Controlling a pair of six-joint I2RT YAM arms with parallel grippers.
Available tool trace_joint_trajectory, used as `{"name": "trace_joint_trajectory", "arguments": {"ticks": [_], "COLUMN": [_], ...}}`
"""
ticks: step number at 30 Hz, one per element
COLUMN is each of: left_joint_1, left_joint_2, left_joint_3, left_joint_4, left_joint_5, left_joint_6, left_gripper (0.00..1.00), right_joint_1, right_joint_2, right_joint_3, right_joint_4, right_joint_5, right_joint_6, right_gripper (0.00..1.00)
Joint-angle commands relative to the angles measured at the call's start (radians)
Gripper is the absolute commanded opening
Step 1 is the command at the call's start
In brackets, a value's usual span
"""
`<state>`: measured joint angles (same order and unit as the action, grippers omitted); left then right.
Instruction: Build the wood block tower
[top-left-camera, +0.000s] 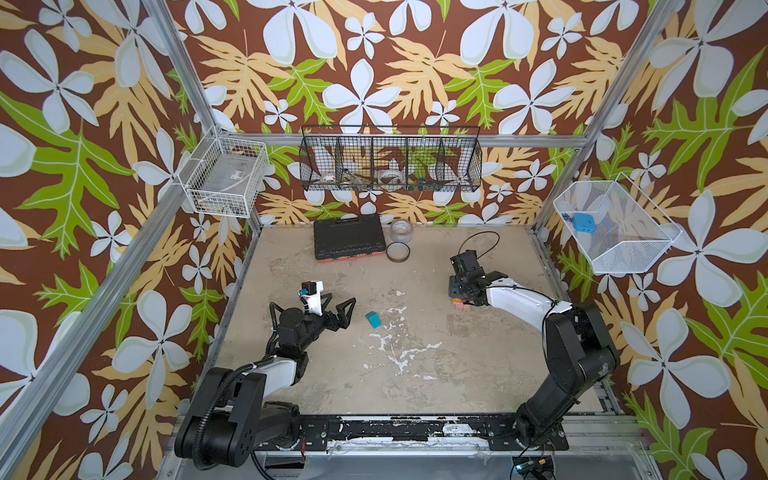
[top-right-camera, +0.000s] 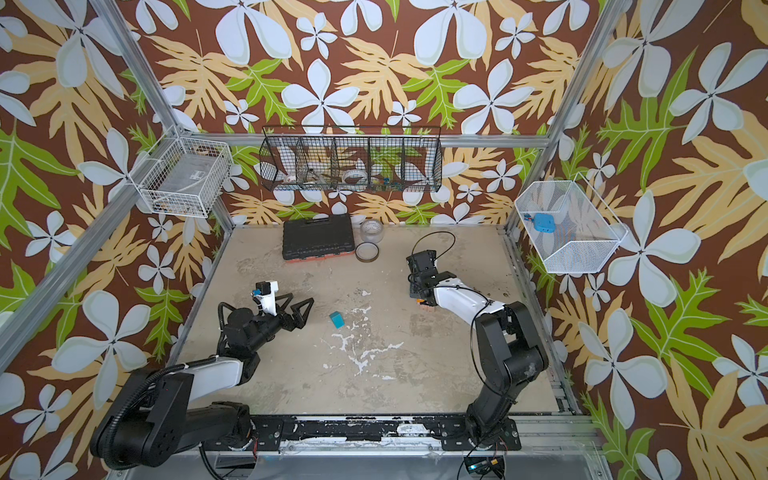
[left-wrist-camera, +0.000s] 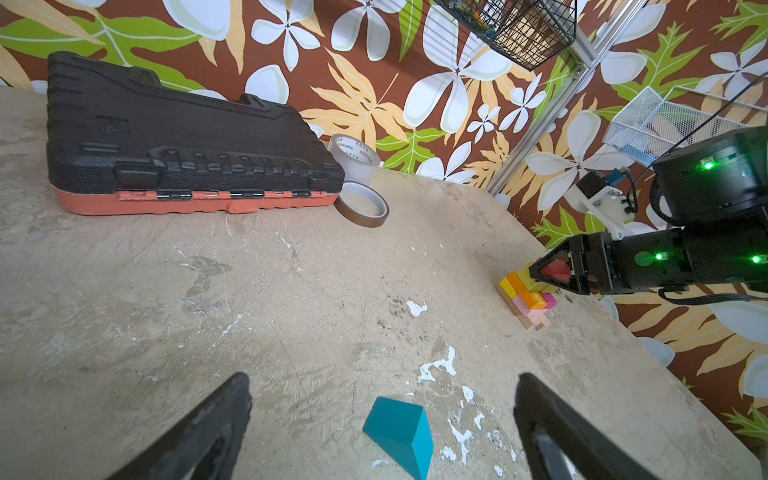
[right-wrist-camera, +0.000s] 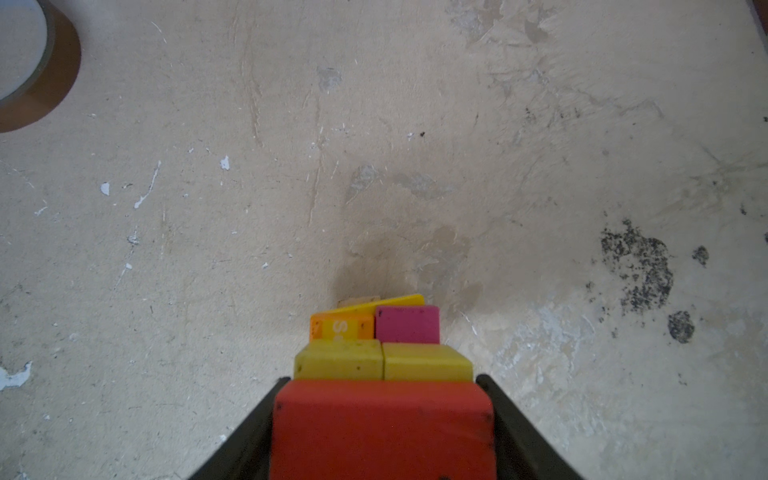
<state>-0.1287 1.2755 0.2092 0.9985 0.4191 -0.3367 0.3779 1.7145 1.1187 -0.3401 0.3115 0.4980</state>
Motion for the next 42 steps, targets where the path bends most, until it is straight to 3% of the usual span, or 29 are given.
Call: {"name": "trace_joint_trajectory", "arguments": {"ticks": [1,13,42], "left_joint_1": [0.002,0.001,0.002], "left_joint_2": [0.001,0.003,0.007], "left_joint_3": [0.007,0.007,0.009], "left_joint_4": [0.015,0.013,0.014], "left_joint_5": [0.007,0.008,0.012], "left_joint_6": [0.007,0.006,0.005], "left_gripper": [1.0,1.0,1.0], "right_joint_1": [0.001,0.002,0.001], "right_joint_2": [-0.001,-0.022,0.007], "right_joint_3": [-0.004,-0.073,-0.098], "right_joint_4": [0.016,0.067,0.078], "right_joint_5": [0.008,0.003,0.032], "right_joint_6": [-0.004,-0.02,-0.039], "right_gripper": [0.73,0.93,0.85]}}
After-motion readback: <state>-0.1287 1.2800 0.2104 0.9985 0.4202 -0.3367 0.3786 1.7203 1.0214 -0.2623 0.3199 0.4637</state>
